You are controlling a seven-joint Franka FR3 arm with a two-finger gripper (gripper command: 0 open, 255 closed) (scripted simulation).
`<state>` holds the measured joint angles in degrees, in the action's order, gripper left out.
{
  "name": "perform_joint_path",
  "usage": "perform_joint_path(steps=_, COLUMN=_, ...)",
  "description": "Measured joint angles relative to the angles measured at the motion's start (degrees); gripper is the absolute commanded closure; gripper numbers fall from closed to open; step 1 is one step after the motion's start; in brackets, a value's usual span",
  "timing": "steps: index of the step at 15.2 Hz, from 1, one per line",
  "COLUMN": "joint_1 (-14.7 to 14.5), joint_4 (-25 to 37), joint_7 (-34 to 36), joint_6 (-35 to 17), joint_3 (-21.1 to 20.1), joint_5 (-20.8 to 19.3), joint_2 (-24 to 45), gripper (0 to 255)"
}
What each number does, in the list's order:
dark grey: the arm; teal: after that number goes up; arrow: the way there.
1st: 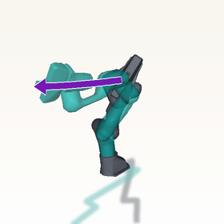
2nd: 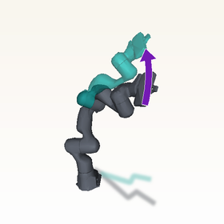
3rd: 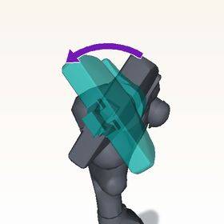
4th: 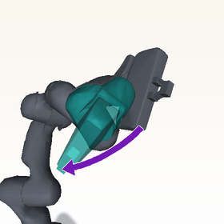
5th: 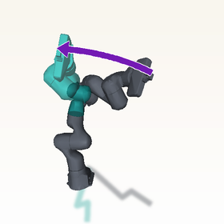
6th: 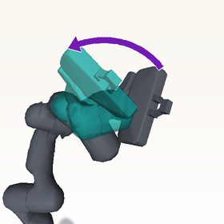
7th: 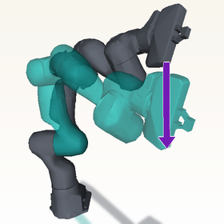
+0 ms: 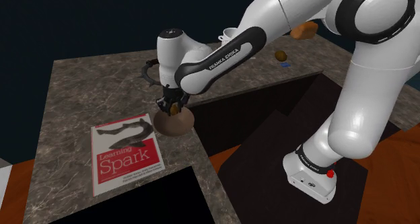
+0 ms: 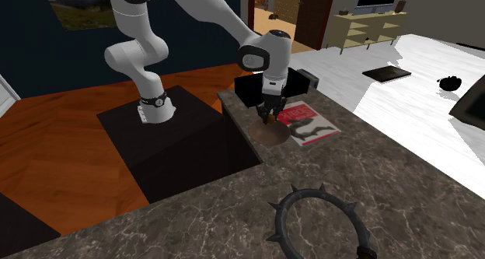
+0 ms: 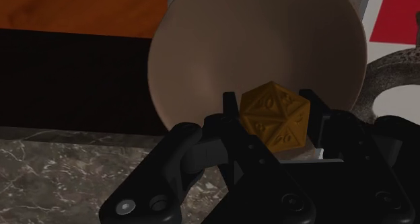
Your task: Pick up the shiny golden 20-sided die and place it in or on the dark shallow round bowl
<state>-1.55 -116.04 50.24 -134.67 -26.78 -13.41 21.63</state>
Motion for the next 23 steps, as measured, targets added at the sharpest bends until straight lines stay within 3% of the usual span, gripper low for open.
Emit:
perform_joint_path(steps=13, joint_1=-1.3, joint_4=-0.4, joint_7=1.9, joint_6=-4.4, joint_3=1.8, joint_5=-2.9, joint_2=4.4, gripper=255)
perform_joint_path(steps=14, joint_1=-1.3, joint_4=-0.4, joint_7=1.9, joint_6=-4.4, joint_3=1.8, joint_5=-2.9, joint_2=4.4, gripper=0)
perform_joint_path(steps=20, joint_1=-1.3, joint_4=-0.4, joint_7=1.9, joint_6=-4.4, joint_3=1.8, joint_5=-2.9, joint_2=4.4, gripper=0)
perform_joint_path(steps=23, joint_1=-0.6, joint_4=0.3, joint_7=0.9, joint_6=-1.6, joint_3=0.7, joint_5=-1.3, joint_2=2.0, gripper=0)
